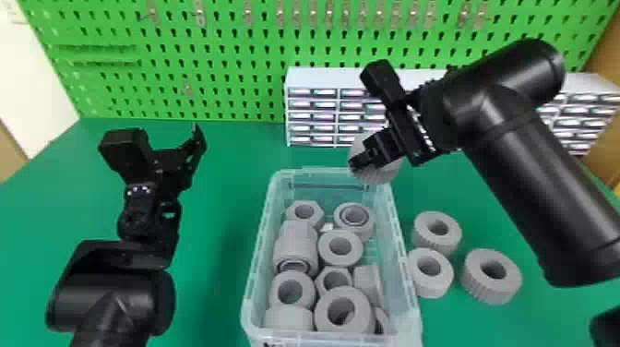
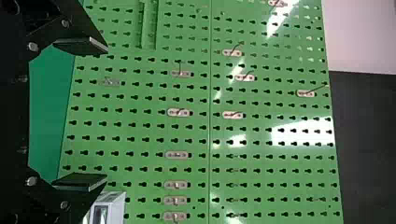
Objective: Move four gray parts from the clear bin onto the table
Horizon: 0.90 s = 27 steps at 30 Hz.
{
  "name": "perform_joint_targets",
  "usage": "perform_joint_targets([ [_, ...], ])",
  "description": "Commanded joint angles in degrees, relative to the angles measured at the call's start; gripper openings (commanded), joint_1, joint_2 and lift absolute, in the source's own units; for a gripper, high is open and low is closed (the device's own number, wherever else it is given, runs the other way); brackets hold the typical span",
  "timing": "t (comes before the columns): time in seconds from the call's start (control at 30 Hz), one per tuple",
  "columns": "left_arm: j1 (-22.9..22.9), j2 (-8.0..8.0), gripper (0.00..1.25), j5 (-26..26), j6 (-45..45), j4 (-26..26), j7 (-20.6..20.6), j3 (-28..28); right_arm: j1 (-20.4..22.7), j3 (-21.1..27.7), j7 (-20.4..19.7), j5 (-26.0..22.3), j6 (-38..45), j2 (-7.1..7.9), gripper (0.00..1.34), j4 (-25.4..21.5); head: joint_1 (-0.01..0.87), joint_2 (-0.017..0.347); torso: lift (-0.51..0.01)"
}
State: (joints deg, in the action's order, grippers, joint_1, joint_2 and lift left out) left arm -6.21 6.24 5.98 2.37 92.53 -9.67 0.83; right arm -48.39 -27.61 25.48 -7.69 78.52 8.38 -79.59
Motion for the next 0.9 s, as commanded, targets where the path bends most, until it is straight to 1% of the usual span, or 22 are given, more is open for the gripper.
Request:
perform_joint_targets([
  [0.0, 0.06, 0.00, 0.95, 0.00, 0.00, 0.02, 0.00, 0.05, 0.58, 2.29, 0.00, 2.24, 2.17, 0.23, 0.25, -1.71, 0.693, 0.072, -0.052],
  [0.17, 0.15, -0.09, 0.95, 0.00, 0.00, 0.02, 0.00, 0.32, 1.20, 4.76, 0.00, 4.44, 4.54, 0.76, 0.25, -3.91, 0.693, 0.072, -0.052],
  [0.4, -0.03, -0.09, 0.95, 0.00, 0.00, 0.02, 0.00, 0.40, 2.16, 8.54, 0.00, 7.51, 6.91, 1.20, 0.25, -5.84, 0.693, 0.072, -0.052],
  [0.63, -0.20, -0.17, 0.95, -0.09, 0.00, 0.02, 0.00, 0.67, 3.22, 11.17, 0.00, 9.36, 7.97, 1.81, 0.25, -6.63, 0.693, 0.072, -0.052],
  [0.87, -0.11, -0.44, 0.95, -0.09, -0.09, 0.02, 0.00, 0.58, 5.33, 15.39, 0.00, 11.91, 8.58, 2.52, 0.25, -6.98, 0.693, 0.072, -0.052],
])
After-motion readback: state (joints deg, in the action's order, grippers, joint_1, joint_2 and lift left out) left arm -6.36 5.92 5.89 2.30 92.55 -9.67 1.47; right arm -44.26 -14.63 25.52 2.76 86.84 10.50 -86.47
